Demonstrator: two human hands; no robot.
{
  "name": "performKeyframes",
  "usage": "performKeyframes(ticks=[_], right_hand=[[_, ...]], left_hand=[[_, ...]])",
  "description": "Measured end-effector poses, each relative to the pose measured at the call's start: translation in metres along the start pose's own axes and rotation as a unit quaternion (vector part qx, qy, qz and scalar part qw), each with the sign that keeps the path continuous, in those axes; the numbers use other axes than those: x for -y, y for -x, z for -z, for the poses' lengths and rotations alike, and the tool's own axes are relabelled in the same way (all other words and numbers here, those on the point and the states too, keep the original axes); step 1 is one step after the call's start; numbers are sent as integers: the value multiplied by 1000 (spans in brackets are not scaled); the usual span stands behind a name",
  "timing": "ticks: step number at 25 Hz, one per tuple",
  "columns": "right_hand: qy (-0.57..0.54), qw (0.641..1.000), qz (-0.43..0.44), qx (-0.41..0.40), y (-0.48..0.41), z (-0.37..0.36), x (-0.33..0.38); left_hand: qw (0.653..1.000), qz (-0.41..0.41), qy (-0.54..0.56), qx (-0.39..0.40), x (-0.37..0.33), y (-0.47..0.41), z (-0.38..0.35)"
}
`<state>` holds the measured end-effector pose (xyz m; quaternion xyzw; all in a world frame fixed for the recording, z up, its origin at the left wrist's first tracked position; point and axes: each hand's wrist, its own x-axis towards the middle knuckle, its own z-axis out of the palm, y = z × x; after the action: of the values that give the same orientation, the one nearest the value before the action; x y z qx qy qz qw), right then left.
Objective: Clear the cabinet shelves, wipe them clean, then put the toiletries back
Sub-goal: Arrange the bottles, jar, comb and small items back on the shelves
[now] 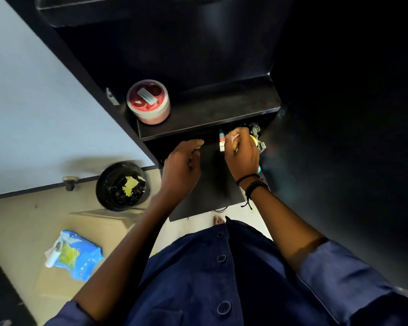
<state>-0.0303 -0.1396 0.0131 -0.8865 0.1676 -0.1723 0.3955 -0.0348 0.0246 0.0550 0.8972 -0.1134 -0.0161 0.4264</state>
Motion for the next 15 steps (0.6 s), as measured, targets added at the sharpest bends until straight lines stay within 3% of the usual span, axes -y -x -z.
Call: performKeyframes(ticks=[7, 15], right_hand=[[173, 975, -103, 98, -12, 20, -68], [271, 925, -48, 262, -46, 4, -92]], left_hand=[[983, -54, -104, 138, 6, -36, -75], [950, -8, -192, 246, 19, -100, -157]])
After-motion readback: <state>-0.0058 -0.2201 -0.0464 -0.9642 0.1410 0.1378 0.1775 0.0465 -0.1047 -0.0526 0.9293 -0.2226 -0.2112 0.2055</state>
